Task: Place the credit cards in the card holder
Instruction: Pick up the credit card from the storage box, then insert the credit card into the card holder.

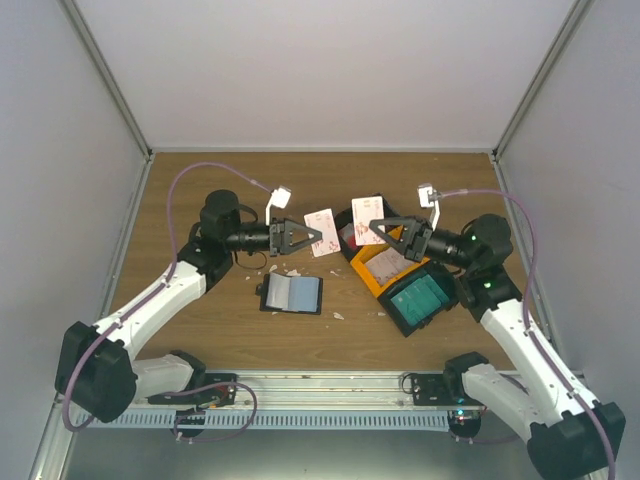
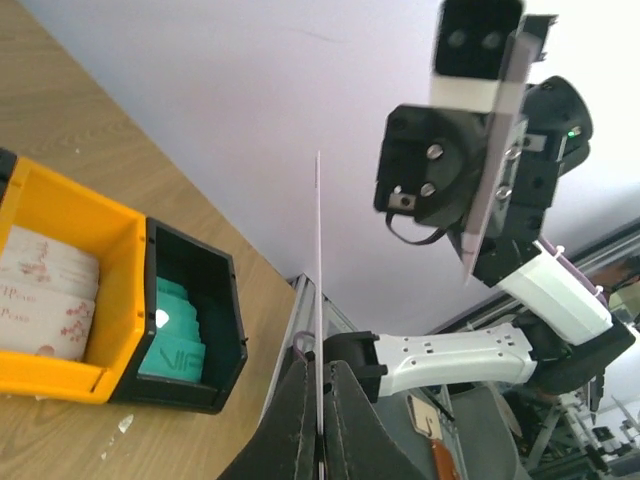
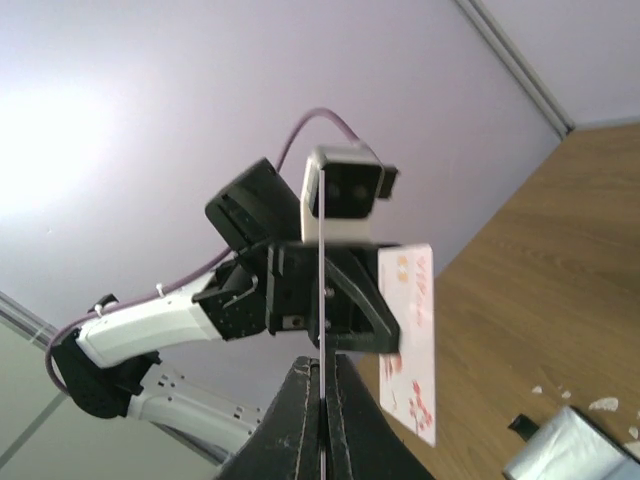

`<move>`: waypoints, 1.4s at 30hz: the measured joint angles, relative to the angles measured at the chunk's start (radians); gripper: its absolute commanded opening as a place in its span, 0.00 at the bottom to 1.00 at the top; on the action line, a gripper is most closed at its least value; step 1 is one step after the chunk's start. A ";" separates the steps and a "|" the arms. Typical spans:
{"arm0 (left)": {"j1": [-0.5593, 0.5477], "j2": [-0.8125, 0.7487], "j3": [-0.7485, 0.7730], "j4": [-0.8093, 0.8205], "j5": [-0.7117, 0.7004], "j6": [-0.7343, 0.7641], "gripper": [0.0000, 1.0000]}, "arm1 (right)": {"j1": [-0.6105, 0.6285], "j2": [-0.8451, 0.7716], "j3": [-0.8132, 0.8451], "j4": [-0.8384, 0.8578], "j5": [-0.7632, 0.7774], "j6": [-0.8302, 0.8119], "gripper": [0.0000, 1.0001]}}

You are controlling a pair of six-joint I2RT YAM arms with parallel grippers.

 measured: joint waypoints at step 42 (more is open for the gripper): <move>0.035 0.291 -0.054 -0.749 -0.536 0.357 0.05 | 0.541 0.762 0.204 -0.716 0.598 -0.524 0.00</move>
